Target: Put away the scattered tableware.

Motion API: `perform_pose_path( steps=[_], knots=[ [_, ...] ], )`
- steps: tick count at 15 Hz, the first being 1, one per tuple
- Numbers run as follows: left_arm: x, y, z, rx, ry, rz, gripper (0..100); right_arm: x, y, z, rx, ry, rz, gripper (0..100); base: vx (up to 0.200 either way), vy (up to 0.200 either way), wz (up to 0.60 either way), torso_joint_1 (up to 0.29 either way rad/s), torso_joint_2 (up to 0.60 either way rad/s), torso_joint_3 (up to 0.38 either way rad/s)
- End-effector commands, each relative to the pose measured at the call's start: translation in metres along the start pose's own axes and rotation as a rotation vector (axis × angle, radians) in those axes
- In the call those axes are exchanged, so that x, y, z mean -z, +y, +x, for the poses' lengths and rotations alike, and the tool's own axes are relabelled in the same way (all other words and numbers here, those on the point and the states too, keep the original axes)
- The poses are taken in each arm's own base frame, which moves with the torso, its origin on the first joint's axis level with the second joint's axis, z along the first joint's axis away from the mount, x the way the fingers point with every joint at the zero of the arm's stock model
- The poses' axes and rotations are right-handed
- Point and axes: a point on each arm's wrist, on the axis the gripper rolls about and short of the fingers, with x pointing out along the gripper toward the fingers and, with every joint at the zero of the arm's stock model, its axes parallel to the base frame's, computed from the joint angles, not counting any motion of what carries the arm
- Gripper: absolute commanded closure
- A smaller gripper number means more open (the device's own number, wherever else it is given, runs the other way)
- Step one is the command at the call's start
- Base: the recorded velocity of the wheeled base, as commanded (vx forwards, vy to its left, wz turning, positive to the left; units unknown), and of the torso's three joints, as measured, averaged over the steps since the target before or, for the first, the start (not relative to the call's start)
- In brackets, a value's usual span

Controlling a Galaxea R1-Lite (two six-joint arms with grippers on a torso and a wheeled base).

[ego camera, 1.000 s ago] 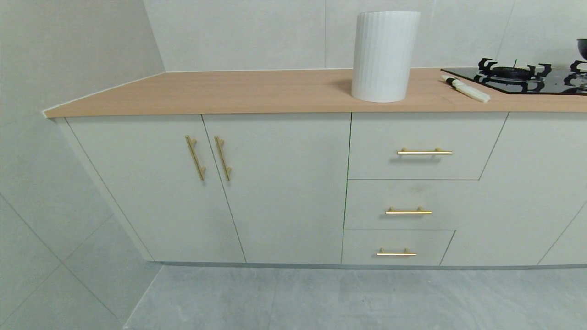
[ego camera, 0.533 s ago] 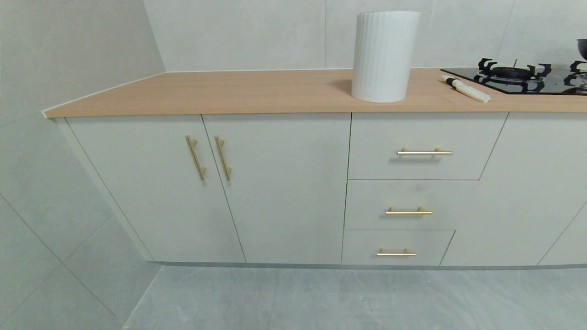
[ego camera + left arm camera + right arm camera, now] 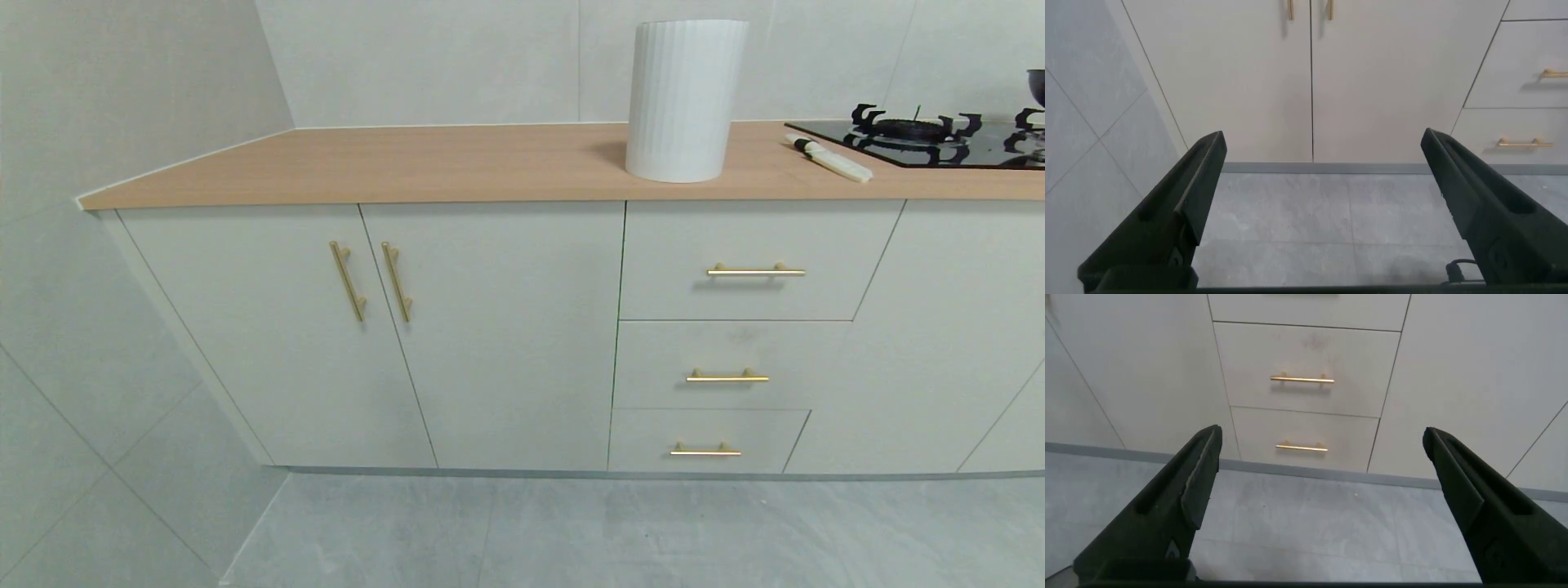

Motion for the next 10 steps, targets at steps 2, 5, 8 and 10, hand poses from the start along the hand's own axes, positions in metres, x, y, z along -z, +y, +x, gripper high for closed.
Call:
perform_pose_path(
  steps=[2,5,8,10],
  knots=[
    [0.0,0.0,0.0,-0.001,0.0,0.0,0,0.0,0.0,0.0002,-0.002,0.003,0.001,0,0.2,0.0,0.0,0.002,0.0,-0.005],
    [0.0,0.0,0.0,-0.001,0.0,0.0,0,0.0,0.0,0.0002,-0.002,0.003,0.001,0,0.2,0.0,0.0,0.007,0.0,-0.001],
    [0.0,0.0,0.0,-0.001,0.0,0.0,0,0.0,0.0,0.0002,-0.002,0.003,0.001,0,0.2,0.0,0.0,0.002,0.0,0.01],
    [0.0,0.0,0.0,-0.001,0.0,0.0,0,0.0,0.0,0.0002,-0.002,0.003,0.001,0,0.2,0.0,0.0,-0.002,0.0,0.005]
  ],
)
